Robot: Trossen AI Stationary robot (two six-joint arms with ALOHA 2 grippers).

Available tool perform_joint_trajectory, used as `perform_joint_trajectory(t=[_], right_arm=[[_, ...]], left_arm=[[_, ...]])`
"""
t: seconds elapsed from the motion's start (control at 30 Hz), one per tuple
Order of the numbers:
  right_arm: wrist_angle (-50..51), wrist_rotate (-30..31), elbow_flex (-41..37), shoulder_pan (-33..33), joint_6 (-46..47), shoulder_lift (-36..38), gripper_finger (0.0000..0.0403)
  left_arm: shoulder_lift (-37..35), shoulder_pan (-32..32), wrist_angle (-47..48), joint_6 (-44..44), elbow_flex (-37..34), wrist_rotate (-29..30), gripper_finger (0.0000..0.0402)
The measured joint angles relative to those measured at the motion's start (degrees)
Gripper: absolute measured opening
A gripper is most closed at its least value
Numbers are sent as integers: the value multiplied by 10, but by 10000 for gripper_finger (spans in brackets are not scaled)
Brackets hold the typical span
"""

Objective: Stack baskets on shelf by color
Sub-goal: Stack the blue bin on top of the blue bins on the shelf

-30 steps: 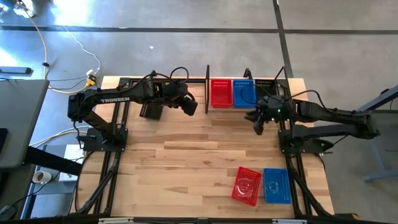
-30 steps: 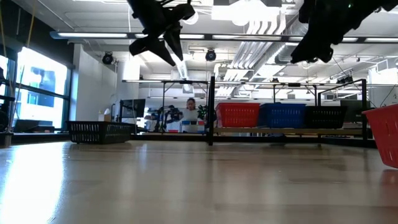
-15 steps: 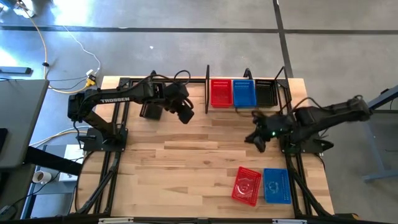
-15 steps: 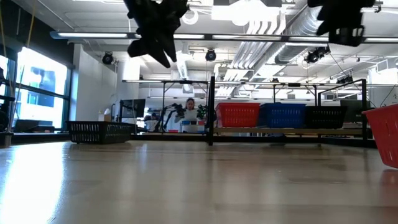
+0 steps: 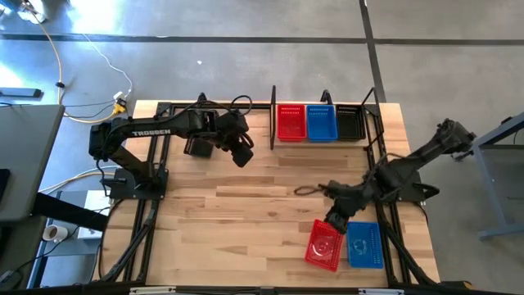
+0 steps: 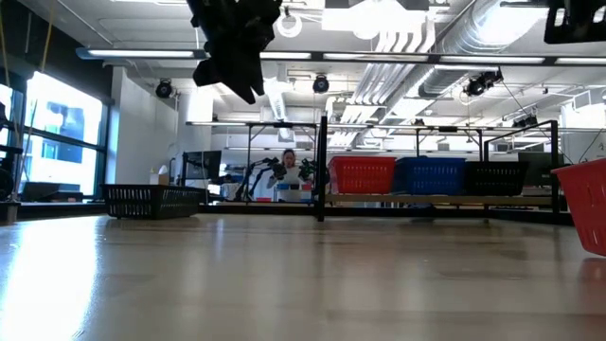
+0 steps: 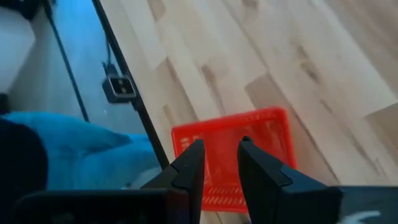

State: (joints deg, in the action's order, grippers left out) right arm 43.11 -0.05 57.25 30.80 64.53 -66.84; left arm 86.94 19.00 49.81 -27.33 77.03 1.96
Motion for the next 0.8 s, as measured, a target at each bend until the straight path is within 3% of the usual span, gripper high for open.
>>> perform_joint_trajectory(t=[0.53, 0.8], right_arm=[[0, -21, 91, 97, 45, -168, 83], [11, -52, 103, 137, 62, -210, 83]], left_arm=[[0, -3, 1, 0, 0, 2, 120], [0, -3, 1, 2, 0, 1, 119]])
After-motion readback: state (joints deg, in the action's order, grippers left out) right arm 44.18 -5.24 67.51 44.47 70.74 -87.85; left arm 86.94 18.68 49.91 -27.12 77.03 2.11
